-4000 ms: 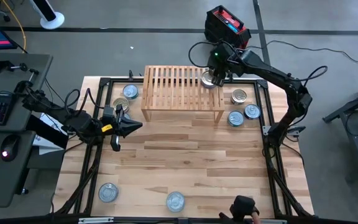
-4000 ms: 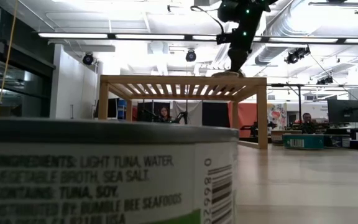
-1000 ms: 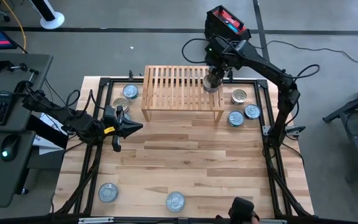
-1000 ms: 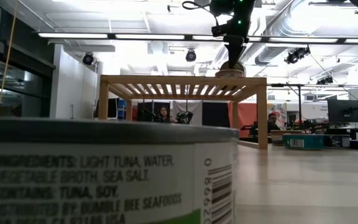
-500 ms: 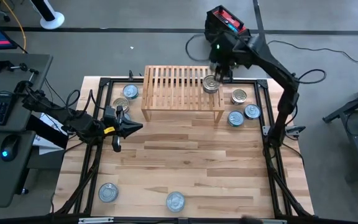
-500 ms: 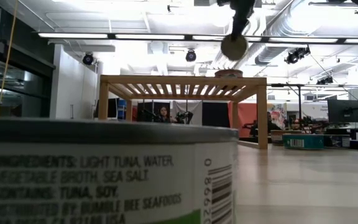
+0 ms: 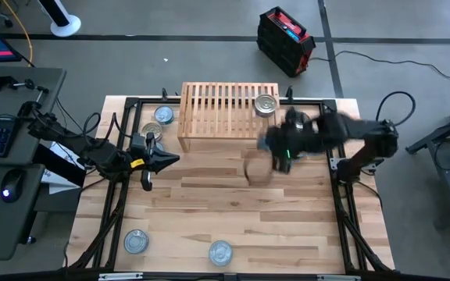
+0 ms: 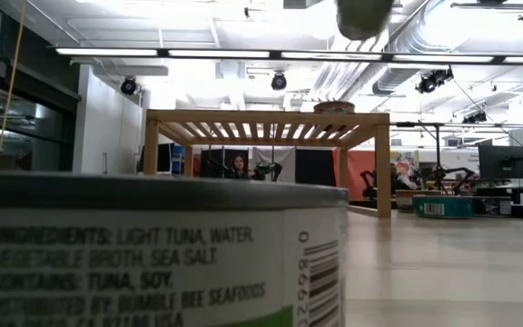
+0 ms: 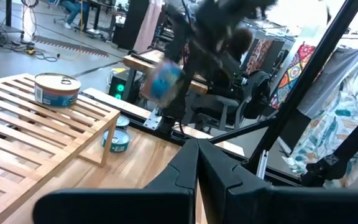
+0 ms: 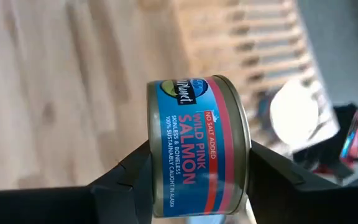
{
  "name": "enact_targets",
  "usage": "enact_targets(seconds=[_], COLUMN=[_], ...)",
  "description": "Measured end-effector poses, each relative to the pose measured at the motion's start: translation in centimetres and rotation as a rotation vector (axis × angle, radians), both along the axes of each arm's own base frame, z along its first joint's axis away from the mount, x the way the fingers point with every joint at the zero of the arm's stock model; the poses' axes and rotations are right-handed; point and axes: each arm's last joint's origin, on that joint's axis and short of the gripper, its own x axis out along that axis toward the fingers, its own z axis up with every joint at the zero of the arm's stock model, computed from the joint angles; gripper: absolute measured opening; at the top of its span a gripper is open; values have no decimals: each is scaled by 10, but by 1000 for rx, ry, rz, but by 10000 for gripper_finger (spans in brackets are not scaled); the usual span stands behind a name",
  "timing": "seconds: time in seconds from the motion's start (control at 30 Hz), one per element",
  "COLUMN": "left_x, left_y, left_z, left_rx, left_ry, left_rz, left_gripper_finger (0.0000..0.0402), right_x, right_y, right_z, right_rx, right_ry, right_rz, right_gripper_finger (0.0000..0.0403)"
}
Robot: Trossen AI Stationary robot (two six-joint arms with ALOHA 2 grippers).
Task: Stack canned seafood by type on shelf
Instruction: Stack the blue-pink tuna can on top of the other blue-pink tuna can on the shelf
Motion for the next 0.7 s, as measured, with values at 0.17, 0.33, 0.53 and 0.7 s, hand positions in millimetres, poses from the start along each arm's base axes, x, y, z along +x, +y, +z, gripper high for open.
enact_targets(seconds=[0.17,0.33,0.53,0.7], left_x=[0,0,0,0], left_y=[0,1,1,1], left_z=[0,0,0,0], left_rx=[42,50,23,23], left_ry=[5,5,1,1], left_rz=[9,33,33,34], left_gripper_finger=[1,1,1,1], right_x=[-8,3,22,35], right_y=[25,-5,-58,-87], right_z=[-58,-75,-72,-67], right_rx=[-120,-494,-673,-690], right_ry=[53,83,233,285], right_rz=[-68,-129,-120,-48], right_gripper_finger=[174,177,177,178])
